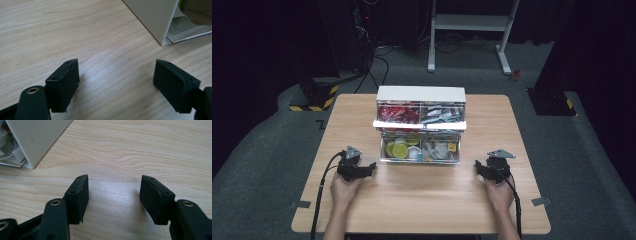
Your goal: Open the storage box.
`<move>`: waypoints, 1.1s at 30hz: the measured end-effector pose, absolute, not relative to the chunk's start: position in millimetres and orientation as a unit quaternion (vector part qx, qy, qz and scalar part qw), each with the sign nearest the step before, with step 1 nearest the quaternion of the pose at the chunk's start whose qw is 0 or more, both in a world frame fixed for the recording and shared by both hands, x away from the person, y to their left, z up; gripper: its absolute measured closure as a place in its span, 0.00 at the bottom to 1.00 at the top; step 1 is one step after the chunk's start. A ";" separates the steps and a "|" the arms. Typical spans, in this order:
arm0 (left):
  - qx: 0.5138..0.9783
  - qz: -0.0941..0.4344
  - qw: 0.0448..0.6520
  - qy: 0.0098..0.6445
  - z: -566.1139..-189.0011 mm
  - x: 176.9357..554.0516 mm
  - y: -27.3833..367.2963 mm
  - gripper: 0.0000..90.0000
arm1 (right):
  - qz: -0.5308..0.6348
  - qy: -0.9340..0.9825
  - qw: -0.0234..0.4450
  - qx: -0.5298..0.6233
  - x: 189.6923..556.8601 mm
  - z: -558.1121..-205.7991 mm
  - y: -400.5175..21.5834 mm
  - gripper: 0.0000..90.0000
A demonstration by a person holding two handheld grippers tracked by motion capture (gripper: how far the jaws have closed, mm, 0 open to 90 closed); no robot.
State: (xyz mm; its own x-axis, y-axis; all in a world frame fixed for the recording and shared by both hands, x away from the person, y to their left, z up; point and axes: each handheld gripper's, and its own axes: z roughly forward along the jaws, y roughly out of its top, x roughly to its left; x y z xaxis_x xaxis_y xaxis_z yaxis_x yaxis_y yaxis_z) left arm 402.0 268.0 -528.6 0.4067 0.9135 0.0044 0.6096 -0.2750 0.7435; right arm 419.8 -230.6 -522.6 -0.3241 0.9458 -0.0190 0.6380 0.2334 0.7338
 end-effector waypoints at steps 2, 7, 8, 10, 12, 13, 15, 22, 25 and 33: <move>0.766 0.223 0.340 0.497 -528.6 402.1 268.0 0.24 | 0.321 0.748 0.240 0.530 419.8 -522.6 -230.6 0.45; 0.766 0.223 0.340 0.497 -528.6 402.0 268.0 0.24 | 0.321 0.748 0.240 0.530 419.9 -522.6 -230.6 0.45; 0.767 0.223 0.340 0.497 -528.6 402.0 268.0 0.24 | 0.321 0.748 0.240 0.530 419.9 -522.6 -230.6 0.45; 0.766 0.223 0.340 0.497 -528.6 402.1 268.0 0.24 | 0.321 0.748 0.240 0.530 419.9 -522.6 -230.6 0.45; 0.767 0.224 0.340 0.496 -528.6 402.2 268.1 0.24 | 0.321 0.748 0.240 0.530 419.9 -522.6 -230.6 0.45; 0.766 0.223 0.341 0.497 -528.6 402.1 268.0 0.24 | 0.321 0.748 0.240 0.529 420.0 -522.6 -230.6 0.45; 0.766 0.223 0.340 0.497 -528.6 402.1 268.0 0.24 | 0.321 0.748 0.240 0.529 419.8 -522.6 -230.5 0.45; 0.766 0.224 0.340 0.497 -528.6 402.1 267.9 0.24 | 0.323 0.749 0.240 0.526 419.4 -522.7 -229.9 0.48; 0.766 0.224 0.340 0.497 -528.6 402.1 267.9 0.24 | 0.323 0.750 0.239 0.526 419.4 -522.5 -230.0 0.48; 0.766 0.226 0.339 0.497 -528.5 402.2 267.8 0.24 | 0.323 0.750 0.237 0.526 418.2 -522.4 -228.2 0.48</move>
State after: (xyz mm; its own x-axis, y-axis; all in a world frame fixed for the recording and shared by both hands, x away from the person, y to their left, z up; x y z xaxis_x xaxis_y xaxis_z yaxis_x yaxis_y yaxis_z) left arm 402.2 267.8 -528.5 0.4044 0.9145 0.0092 0.6083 -0.2765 0.7440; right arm 418.2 -228.2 -522.4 -0.3344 0.9423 -0.0148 0.6361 0.2373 0.7342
